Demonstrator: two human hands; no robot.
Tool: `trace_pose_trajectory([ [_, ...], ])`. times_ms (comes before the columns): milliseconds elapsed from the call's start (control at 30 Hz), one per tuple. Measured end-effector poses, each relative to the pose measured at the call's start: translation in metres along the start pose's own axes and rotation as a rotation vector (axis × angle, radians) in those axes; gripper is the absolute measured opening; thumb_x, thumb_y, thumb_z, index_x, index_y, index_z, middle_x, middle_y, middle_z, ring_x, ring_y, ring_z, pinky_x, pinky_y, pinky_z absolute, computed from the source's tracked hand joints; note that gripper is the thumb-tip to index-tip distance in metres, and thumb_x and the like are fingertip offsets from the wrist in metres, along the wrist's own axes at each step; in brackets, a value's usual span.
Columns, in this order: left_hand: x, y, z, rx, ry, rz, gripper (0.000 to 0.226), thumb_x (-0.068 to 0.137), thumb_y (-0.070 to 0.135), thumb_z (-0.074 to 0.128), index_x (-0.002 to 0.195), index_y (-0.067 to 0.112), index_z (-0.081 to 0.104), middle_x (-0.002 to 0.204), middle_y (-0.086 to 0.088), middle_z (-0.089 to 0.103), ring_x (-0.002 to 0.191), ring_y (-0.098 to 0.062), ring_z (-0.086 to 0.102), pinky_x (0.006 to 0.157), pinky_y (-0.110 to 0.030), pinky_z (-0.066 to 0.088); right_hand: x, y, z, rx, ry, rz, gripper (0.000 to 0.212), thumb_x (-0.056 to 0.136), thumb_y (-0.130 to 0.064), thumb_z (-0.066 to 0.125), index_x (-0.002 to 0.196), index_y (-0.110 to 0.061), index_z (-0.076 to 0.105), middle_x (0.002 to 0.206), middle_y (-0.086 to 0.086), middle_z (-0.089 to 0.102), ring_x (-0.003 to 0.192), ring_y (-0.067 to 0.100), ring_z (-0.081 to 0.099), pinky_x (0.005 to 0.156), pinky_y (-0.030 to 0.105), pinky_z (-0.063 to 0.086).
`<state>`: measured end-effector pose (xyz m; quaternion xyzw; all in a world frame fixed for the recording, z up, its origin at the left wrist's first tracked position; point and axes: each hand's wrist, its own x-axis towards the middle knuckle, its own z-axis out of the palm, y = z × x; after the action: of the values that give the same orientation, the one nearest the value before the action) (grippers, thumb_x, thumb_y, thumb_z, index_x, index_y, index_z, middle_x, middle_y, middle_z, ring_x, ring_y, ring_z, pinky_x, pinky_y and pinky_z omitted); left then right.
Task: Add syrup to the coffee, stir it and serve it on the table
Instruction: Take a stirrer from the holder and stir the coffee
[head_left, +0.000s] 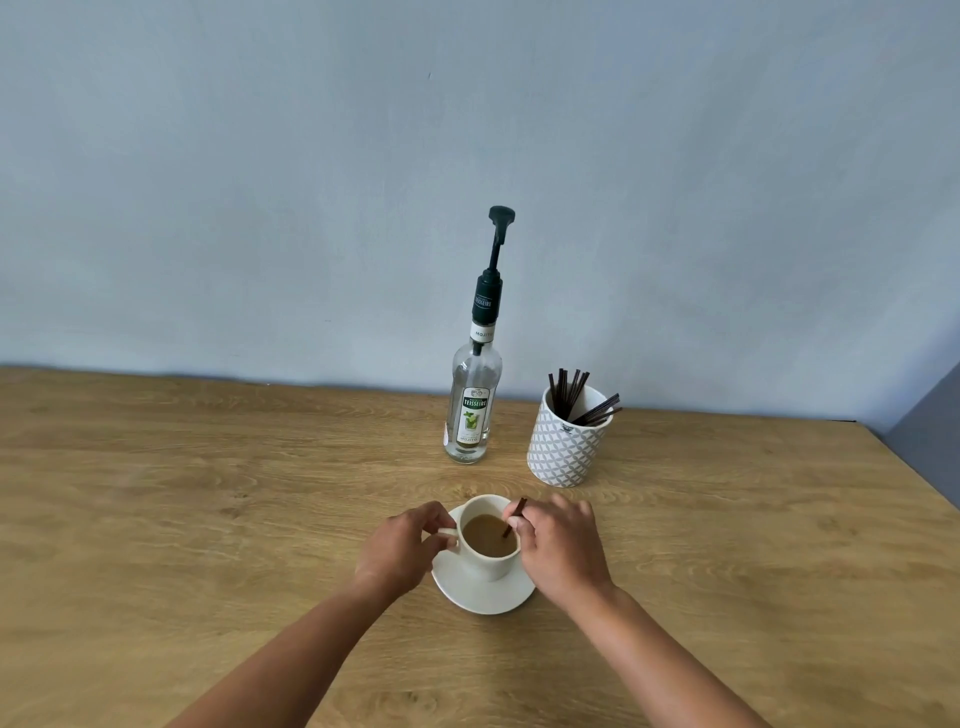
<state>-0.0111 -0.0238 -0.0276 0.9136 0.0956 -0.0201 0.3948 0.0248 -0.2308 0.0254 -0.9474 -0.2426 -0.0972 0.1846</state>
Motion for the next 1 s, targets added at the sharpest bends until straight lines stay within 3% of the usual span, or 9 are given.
trace_pose_trajectory([
  [200,0.000,0.000,0.000,-0.007,0.001,0.001,0.014,0.088,0.036,0.066,0.083,0.046,0.058,0.092,0.024,0.069,0.066,-0.001,0.064,0.061,-0.025,0.050,-0.001,-0.006,0.006,0.165,-0.053,0.019,0.016,0.094,-0.024,0.054,0.099,-0.035,0.065,0.091,-0.014,0.067,0.090,0.011,0.054,0.086,0.032,0.033],
  [333,-0.001,0.001,-0.001,0.000,0.000,0.001,0.013,0.088,0.035,0.067,0.086,0.045,0.059,0.095,0.023,0.069,0.067,-0.002,0.064,0.062,-0.026,0.050,0.003,-0.008,0.009,0.147,-0.065,0.041,0.020,0.095,-0.026,0.054,0.106,-0.035,0.069,0.097,-0.015,0.072,0.095,0.011,0.055,0.091,0.034,0.034],
  [467,-0.001,0.002,-0.002,0.009,-0.001,-0.001,0.012,0.089,0.035,0.066,0.087,0.045,0.059,0.095,0.024,0.068,0.067,-0.001,0.063,0.062,-0.026,0.050,0.002,-0.004,0.004,0.041,-0.018,0.019,0.019,0.094,-0.022,0.055,0.102,-0.033,0.068,0.093,-0.015,0.070,0.093,0.013,0.056,0.085,0.035,0.035],
  [700,-0.001,0.003,-0.002,0.026,-0.001,-0.003,0.011,0.089,0.036,0.065,0.087,0.045,0.059,0.094,0.024,0.068,0.070,-0.002,0.064,0.064,-0.028,0.053,0.001,-0.007,0.006,0.163,-0.031,-0.003,0.018,0.094,-0.022,0.055,0.100,-0.035,0.067,0.092,-0.016,0.069,0.090,0.010,0.056,0.086,0.032,0.032],
  [1000,-0.003,0.006,0.000,0.006,0.001,-0.010,0.003,0.090,0.036,0.064,0.090,0.039,0.062,0.097,0.023,0.069,0.073,-0.004,0.066,0.074,-0.036,0.057,-0.004,0.001,0.003,0.107,0.021,-0.025,0.016,0.091,-0.019,0.059,0.094,-0.033,0.067,0.088,-0.017,0.070,0.087,0.012,0.059,0.081,0.035,0.035],
])
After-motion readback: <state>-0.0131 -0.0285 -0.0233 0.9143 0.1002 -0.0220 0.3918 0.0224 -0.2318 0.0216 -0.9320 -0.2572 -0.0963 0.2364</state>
